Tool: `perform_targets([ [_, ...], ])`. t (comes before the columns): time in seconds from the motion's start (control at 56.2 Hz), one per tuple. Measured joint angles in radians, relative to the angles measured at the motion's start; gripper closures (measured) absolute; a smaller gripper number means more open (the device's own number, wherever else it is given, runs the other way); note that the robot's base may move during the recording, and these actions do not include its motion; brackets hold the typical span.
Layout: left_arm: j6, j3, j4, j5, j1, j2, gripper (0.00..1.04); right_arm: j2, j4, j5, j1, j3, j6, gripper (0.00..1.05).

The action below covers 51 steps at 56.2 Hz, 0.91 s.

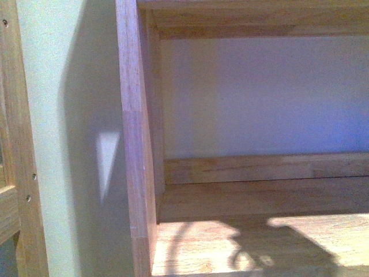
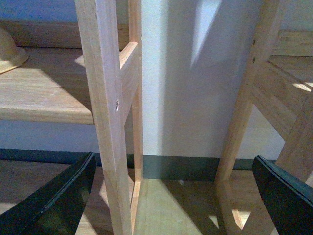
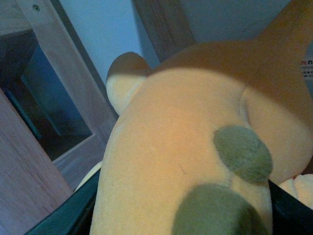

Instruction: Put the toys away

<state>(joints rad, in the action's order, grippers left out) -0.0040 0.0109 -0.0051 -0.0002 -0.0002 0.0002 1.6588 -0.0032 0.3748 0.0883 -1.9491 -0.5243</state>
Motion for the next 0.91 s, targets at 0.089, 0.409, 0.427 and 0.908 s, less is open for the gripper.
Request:
perform_targets([
  [0.089,0.0,0.0,0.0,0.0,0.0,0.0,0.06,-0.019,0.007,0.0,-0.003,0.017,0.008,0.17],
  [0.409,0.0,0.0,0.0,0.0,0.0,0.0,0.06,-0.099,0.043,-0.004,-0.029,0.059,0.022,0.0],
  [0.427,0.0,0.0,0.0,0.0,0.0,0.0,0.06,-0.102,0.043,-0.004,-0.03,0.06,0.022,0.0],
  [0.908,0.0,0.0,0.0,0.0,0.0,0.0,0.06,-0.322,0.051,-0.172,-0.016,0.208,0.205,0.0],
])
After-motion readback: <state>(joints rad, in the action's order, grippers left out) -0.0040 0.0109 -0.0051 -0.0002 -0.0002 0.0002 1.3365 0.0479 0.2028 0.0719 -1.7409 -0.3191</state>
